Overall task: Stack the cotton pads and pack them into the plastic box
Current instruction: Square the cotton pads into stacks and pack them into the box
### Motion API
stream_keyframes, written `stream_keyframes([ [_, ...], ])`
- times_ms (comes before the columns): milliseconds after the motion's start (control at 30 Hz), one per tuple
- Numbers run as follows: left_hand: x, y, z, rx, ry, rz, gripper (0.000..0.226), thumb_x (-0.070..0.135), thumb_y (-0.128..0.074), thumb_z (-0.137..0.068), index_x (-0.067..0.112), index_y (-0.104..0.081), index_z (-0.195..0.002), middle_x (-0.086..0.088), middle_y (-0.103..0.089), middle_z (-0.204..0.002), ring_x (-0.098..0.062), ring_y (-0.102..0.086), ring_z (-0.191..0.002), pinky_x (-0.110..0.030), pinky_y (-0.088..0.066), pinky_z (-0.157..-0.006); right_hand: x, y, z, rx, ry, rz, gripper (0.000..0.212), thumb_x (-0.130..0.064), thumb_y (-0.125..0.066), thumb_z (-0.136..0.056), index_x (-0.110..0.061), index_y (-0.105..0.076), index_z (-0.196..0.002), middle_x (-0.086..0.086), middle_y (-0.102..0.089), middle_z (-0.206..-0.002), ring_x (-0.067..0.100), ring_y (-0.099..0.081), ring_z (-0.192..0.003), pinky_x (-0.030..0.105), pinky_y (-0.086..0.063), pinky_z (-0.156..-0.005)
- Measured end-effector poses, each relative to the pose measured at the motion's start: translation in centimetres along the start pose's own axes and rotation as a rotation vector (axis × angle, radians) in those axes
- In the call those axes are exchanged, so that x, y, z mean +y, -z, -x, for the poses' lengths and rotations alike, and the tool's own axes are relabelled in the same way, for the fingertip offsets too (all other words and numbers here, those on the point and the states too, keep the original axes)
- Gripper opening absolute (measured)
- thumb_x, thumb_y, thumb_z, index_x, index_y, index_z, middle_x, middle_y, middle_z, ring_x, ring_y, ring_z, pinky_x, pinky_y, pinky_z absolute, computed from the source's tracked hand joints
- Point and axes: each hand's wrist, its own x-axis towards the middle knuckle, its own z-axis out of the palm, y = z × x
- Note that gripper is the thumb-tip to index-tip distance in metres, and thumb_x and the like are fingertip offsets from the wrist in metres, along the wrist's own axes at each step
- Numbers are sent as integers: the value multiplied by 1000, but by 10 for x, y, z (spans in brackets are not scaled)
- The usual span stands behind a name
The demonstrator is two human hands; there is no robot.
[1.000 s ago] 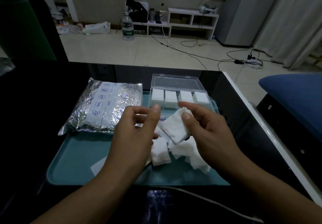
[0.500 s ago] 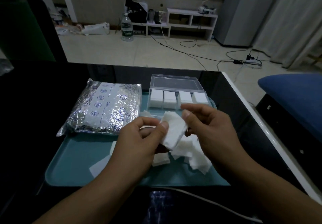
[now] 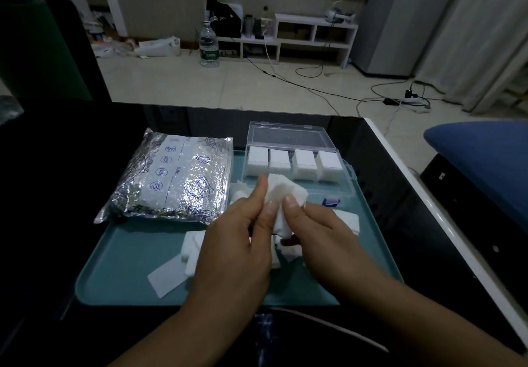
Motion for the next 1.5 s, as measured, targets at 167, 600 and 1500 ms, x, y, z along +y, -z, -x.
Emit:
stream_keyframes([
  [167, 3, 0, -3, -37, 92, 160, 30, 20, -56, -96, 26, -65, -125, 30, -71, -90, 10, -67, -89, -4, -46, -72, 0, -1, -1, 50, 64, -12, 43, -35, -44, -100, -6, -70, -83, 7, -73, -79, 12, -67, -70, 28, -52, -71],
  [600, -1, 15, -20, -65, 518, 534, 26, 29, -73, -73, 8, -70, -89, -9, -75, -85, -18, -70, -78, -35, -58, -72, -6, 32, -16, -57, 131, 152, 41, -50, -51, -90, -17, -76, -90, -3, -74, -87, 5, -67, -81, 23, -51, -74],
  [1500, -9, 18, -26, 71, 613, 604, 20, 14, -69, -87, 5, -65, -105, -13, -72, -93, -19, -67, -74, -34, -60, -67, 15, 45, -28, 45, 34, 526, 27, -12, -77, -79, -27, -66, -98, -4, -64, -78, 10, -59, -69, 26, -49, -70],
])
